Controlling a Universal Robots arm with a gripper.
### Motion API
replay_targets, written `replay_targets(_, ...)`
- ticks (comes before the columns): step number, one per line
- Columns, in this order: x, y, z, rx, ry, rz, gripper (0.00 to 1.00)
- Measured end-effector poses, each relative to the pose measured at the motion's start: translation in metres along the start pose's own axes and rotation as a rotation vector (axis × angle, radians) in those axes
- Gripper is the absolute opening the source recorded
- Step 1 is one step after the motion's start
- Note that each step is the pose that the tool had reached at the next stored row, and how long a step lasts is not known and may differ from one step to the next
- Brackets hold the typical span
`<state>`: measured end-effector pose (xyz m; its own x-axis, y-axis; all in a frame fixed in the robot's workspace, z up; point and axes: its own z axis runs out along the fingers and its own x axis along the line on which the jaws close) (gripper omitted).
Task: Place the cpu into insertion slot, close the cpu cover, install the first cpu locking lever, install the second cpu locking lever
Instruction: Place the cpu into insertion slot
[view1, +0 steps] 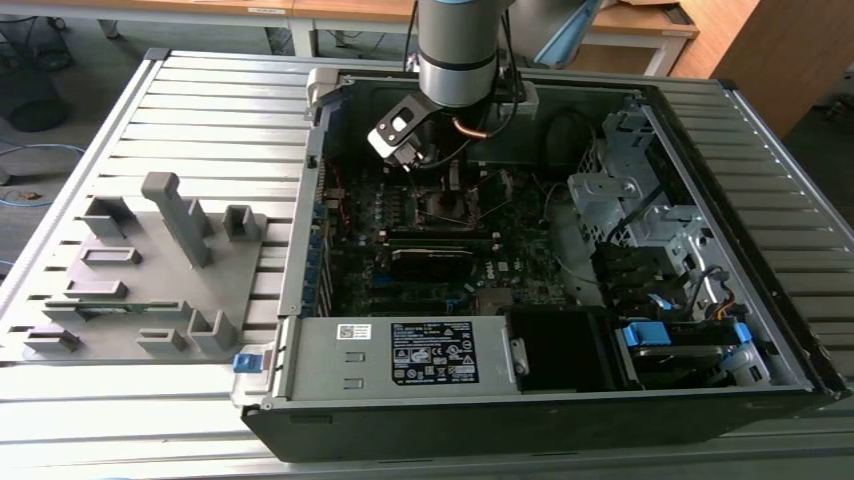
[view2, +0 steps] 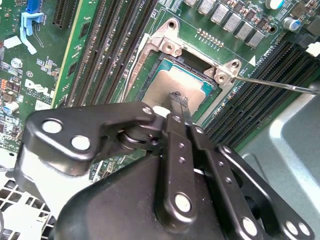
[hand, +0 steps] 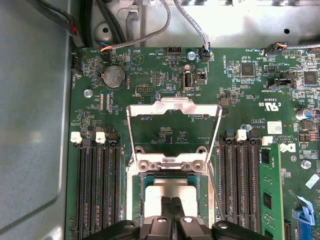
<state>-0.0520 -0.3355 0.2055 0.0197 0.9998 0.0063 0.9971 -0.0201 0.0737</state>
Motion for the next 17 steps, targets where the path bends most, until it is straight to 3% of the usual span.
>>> replay_targets(1, 0.0000, 0.0000, 0.0000, 0.0000, 0.0000, 0.000, 0.11)
replay_targets(8, 0.0000, 0.0000, -0.0001, 0.0006, -0.0001, 0.000, 0.11)
replay_targets(11, -0.0001, 0.0000, -0.0001, 0.0146, -0.0007, 0.000, 0.11)
replay_targets(17, 0.0000, 0.0000, 0.0000, 0.0168, -0.0004, 0.000, 0.11)
